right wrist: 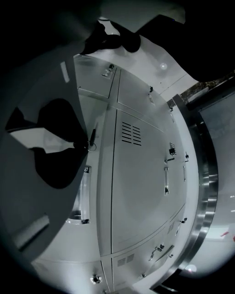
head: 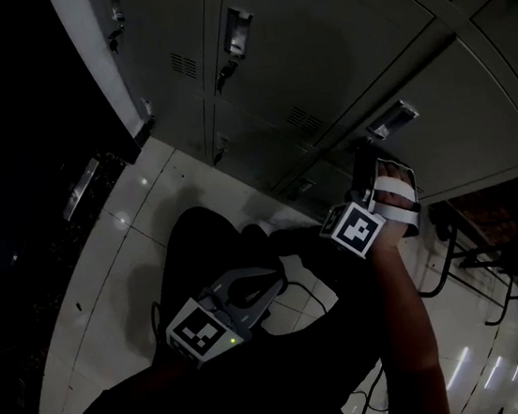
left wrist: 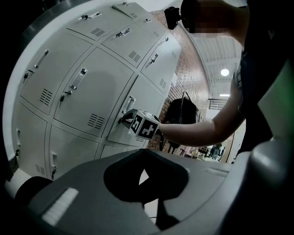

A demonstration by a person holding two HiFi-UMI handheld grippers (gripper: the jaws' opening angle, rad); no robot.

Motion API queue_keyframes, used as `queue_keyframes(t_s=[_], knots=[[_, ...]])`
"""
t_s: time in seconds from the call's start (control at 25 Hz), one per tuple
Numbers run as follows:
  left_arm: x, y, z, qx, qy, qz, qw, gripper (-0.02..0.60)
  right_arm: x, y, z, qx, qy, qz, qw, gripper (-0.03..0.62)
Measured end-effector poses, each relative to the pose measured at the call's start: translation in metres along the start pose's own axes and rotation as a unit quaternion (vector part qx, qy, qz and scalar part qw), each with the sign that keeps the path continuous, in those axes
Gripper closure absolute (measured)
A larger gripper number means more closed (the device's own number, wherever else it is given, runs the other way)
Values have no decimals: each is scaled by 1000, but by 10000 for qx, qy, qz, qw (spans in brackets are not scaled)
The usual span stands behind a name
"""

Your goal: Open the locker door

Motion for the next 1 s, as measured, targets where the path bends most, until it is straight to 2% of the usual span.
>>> queue_keyframes(t_s=[0.16,0.48,0.76,1.0], knots=[[1,0,4,-32,-15,11,10000,569,-2,22,-13,134,-98,184,9997,551],[0,1,15,-148,-178,-31,9997,569,-18,94,-48,65,-84,541,9985,548],[1,-3,34,-362,-318,-113,9988,569,-50,148,-77,176,-368,401,9984,545],[-3,-6,48,-523,-437,-226,9974,569,-89,178,-100,269,-500,51,9984,542]])
Point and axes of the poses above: the fingertips, and each gripper's own axes: y backward along the fingers, z to its right, x out of its top, the point moved 10 cm from there along y, backward along the fingers, and after that the axes turned 12 degrees about x, right-handed, at the moved point
